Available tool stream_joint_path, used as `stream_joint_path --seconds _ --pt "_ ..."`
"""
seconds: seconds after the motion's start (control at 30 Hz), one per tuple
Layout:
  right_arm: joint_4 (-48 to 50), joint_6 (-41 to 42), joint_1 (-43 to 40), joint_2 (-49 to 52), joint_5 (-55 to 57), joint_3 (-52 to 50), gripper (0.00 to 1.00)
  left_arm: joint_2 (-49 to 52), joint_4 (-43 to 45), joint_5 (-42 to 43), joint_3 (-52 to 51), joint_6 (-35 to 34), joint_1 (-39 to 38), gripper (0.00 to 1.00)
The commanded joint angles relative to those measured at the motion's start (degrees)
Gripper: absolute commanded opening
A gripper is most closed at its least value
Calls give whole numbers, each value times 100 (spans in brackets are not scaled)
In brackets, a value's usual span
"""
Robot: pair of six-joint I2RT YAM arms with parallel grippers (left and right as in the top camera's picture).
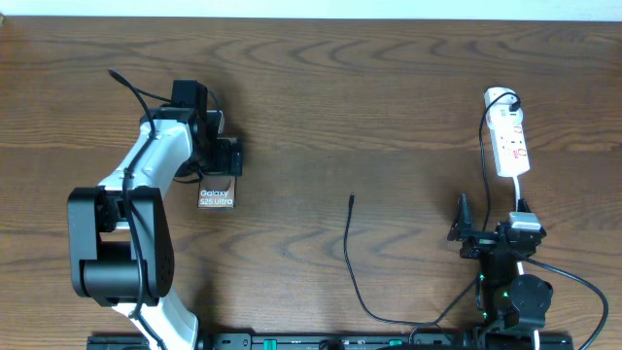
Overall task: Plug charger to phone and switch on socket
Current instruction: 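Lower the left gripper over the phone box, aligning fingers to its sides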
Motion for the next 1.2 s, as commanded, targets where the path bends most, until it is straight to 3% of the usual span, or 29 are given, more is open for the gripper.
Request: stream_joint_path --seconds 0.0,1.17 --pt "-28 -48 -33 -31 28 -7 99 76 28 -70 -142 -50 4 97" --pt "-28 -48 -35 -31 28 -7 99 129 446 -7 -146 -232 2 98"
